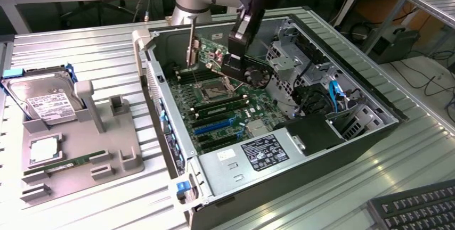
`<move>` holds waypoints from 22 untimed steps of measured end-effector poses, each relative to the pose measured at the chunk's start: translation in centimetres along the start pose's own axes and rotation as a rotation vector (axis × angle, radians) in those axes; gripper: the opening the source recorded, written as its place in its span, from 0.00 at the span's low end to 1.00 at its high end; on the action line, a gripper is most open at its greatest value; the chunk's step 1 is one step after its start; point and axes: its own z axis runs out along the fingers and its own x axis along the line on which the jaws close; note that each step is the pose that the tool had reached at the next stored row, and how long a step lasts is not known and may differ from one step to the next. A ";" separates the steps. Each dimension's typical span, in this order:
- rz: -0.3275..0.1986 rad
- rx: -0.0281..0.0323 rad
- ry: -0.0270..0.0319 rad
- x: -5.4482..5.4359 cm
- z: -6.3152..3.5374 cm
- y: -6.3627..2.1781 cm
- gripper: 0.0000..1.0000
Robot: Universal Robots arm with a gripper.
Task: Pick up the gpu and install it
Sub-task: 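Insert the gpu into the slot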
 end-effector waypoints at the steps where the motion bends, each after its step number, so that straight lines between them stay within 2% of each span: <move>1: -0.018 0.0006 0.0007 0.0 0.02 0.00 0.26; 12: -0.208 0.0063 0.0074 0.0 0.32 -0.01 0.26; 17: -0.348 0.0099 0.0131 0.0 0.57 -0.03 0.26; 22: -0.441 0.0116 0.0173 0.0 0.76 -0.04 0.26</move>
